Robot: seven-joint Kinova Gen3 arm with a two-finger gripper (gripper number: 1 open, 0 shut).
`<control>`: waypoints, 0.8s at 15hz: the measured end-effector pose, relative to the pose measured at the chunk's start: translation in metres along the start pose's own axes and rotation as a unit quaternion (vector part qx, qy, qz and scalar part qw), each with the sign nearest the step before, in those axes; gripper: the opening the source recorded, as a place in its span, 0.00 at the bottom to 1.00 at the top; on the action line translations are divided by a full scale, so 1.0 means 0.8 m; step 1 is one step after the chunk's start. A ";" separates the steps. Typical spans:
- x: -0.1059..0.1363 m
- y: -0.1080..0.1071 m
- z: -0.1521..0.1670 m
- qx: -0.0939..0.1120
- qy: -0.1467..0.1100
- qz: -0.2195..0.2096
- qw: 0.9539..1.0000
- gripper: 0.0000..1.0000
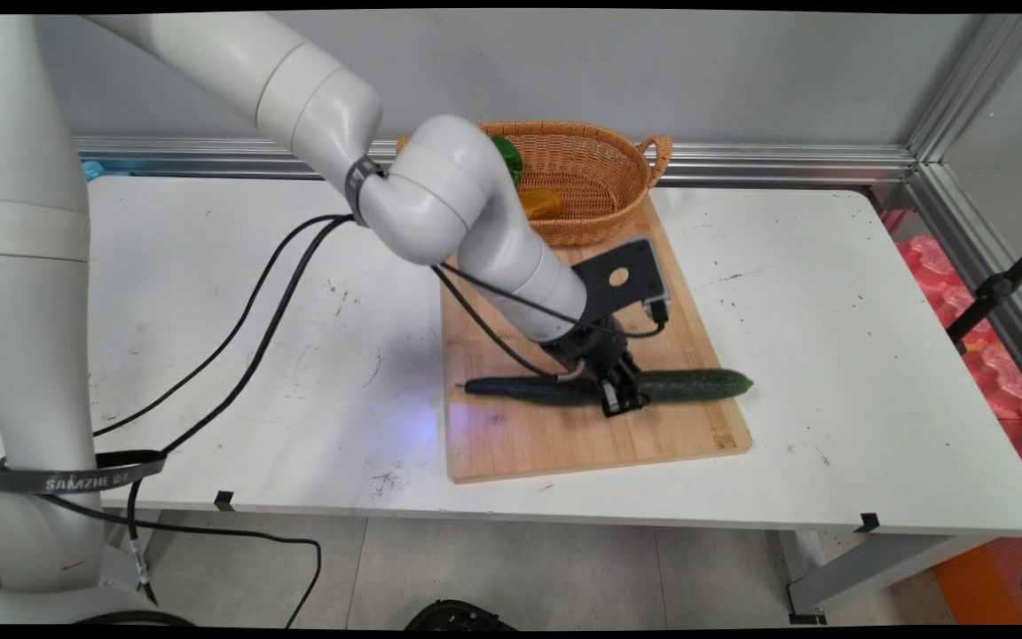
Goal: Place the picked object in the vegetable basket
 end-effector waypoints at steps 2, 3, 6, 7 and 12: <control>0.009 -0.007 -0.009 0.002 0.007 0.001 1.000 0.00; 0.016 -0.012 -0.015 0.003 0.011 0.001 1.000 0.00; 0.037 -0.035 -0.038 0.011 0.026 0.005 1.000 0.00; 0.044 -0.046 -0.046 0.016 0.032 0.005 0.999 0.00; 0.062 -0.095 -0.073 0.044 0.045 0.008 0.998 0.00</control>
